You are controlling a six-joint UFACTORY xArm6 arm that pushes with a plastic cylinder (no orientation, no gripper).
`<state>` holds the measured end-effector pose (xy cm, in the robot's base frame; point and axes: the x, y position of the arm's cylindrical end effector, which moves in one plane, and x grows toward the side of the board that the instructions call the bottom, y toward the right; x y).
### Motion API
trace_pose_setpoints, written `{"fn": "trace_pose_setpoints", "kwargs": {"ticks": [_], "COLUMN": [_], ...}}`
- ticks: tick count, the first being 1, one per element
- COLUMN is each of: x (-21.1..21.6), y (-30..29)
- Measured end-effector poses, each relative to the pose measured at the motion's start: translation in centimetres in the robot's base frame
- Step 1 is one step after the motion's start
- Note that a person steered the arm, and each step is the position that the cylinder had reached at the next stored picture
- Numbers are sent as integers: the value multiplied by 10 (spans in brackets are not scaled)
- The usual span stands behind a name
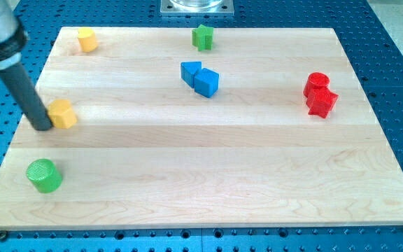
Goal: Place the hexagon at the bottom center of the board
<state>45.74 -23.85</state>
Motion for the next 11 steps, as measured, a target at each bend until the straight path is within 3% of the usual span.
{"fn": "trace_pose_setpoints", "kwargs": {"ticks": [1,2,4,5,7,8,9,10,11], "x": [-19,1,-27,-39,-40,-30,59,73,67], "y": [21,100,15,31,150,187,192,211,136]}}
